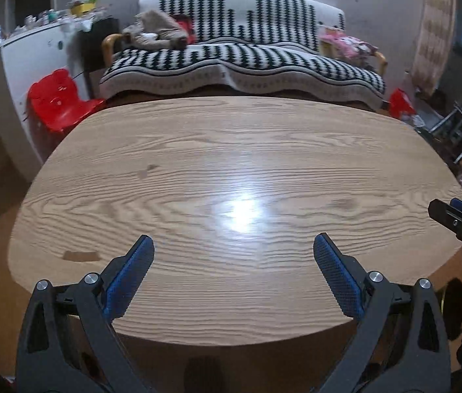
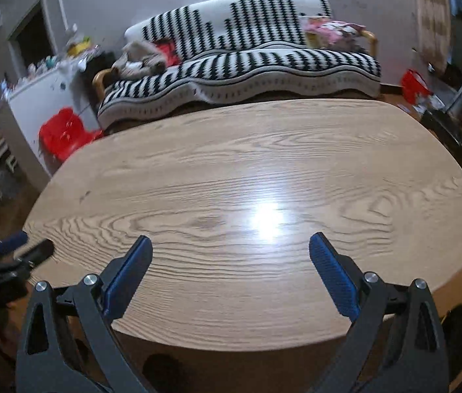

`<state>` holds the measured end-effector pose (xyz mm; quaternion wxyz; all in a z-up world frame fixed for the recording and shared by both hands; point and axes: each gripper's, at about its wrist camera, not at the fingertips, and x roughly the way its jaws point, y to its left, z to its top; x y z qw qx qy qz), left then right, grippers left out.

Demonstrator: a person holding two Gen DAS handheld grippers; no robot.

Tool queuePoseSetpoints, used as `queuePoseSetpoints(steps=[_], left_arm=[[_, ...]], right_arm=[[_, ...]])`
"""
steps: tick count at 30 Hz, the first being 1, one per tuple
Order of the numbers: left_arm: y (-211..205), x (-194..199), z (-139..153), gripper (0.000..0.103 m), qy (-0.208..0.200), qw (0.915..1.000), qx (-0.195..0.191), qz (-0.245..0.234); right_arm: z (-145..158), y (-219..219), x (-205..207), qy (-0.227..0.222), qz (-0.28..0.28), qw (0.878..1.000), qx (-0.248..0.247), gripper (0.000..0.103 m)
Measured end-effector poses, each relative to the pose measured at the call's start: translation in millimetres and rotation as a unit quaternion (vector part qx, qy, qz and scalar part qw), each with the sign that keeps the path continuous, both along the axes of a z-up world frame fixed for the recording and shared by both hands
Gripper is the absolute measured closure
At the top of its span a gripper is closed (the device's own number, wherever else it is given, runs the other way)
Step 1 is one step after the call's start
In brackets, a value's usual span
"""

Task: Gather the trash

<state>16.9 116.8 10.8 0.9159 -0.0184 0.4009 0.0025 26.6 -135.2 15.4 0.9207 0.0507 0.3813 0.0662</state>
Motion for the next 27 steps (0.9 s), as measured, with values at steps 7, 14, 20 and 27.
queuePoseSetpoints(steps=[7,14,20,27], left_arm=[[28.7,13.6,-2.3,0.008,0.004,0.9998,0.011,0.013],[29.4,26.4,-16.9,0.008,0.015,0.9996,0.024,0.006],[32.4,29.4,-19.9,0.008,0.019,0.9997,0.013,0.011],[36.6,29.3,-18.2,0.008,0.019,0.9997,0.005,0.018]], right_arm=[[-22.4,25.9,18.2,-0.001,0.003,0.999,-0.043,0.010],[-38.6,34.0,20.2,0.004,0.000,0.998,-0.060,0.010],[-43.4,32.2,25.0,0.005,-0.019,0.998,-0.057,0.010],[-46.6,32.7,28.2,0.014,-0.019,0.998,-0.059,0.010]])
